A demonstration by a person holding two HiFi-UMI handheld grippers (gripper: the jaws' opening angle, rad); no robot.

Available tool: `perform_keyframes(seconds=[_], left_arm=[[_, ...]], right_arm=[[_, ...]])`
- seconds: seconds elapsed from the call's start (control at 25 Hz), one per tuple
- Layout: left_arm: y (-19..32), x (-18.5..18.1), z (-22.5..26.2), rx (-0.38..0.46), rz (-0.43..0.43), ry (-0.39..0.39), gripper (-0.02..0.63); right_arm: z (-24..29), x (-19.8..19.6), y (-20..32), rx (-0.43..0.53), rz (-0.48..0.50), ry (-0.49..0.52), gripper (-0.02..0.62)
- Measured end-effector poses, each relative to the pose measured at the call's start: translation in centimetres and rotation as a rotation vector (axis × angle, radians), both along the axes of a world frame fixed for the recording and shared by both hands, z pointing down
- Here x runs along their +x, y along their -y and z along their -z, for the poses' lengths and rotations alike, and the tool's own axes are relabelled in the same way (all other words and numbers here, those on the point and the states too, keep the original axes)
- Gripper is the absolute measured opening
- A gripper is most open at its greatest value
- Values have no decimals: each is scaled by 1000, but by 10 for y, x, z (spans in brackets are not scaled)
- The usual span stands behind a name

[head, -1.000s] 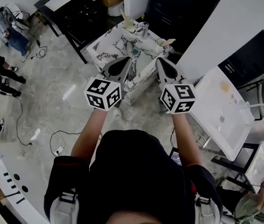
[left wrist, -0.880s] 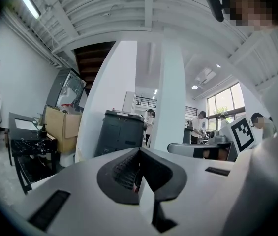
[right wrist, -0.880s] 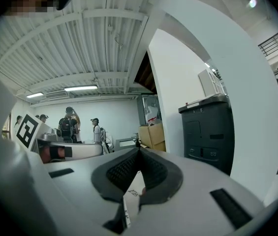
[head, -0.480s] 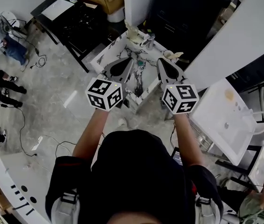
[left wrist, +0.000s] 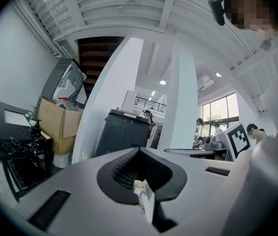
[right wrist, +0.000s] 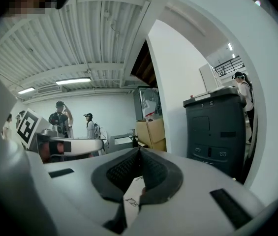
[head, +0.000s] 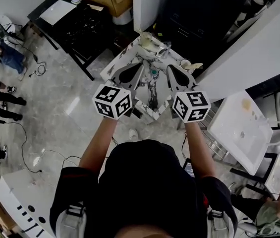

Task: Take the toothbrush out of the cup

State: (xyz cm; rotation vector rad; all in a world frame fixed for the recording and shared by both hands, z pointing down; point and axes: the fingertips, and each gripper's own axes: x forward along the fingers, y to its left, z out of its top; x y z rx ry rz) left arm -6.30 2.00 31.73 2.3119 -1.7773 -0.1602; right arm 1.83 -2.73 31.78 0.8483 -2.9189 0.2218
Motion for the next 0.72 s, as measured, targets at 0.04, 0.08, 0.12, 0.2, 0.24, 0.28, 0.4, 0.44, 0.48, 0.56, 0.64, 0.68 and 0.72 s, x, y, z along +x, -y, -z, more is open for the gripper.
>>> perform_keyframes(seconds=[0.04, 0.08, 0.12, 0.2, 0.24, 0.28, 0.4, 0.44, 0.48, 0.56, 0.64, 0.68, 0.72], left_arm=[[1, -5, -2, -4, -3, -5, 8], [3, -10, -4, -9, -7, -9, 8], [5, -15, -7, -13, -10, -12, 8], [8, -23, -11, -21, -20, -17, 8], [8, -26, -13, -24, -26, -20, 8], [9, -29, -16, -29, -32, -24, 8], [13, -37, -24, -42, -47, -38, 8], [15, -38, -26, -46, -53, -42, 8], [17, -38, -28, -50, -62, -46, 8], [22, -35, -30, -57, -82, -51, 8], [29, -31, -33, -64, -102, -56, 8], [32, -29, -34, -67, -111, -58, 8], [35, -26, -36, -70, -121, -60, 8]], right_arm=[[-3, -5, 1, -7, -4, -10, 34], [-7, -10, 3, -13, -8, -20, 34], [-10, -15, 5, -19, -12, -28, 34], [-16, -23, 9, -32, -21, -35, 34], [-18, -26, 11, -37, -26, -37, 34], [-20, -30, 12, -42, -31, -39, 34], [-25, -38, 15, -47, -42, -45, 34], [-26, -39, 16, -48, -45, -46, 34], [-28, -39, 16, -50, -49, -47, 34], [-31, -37, 19, -59, -62, -54, 34], [-34, -33, 24, -68, -80, -61, 34], [-36, -30, 27, -72, -89, -64, 34], [-38, -27, 30, -75, -99, -66, 34]])
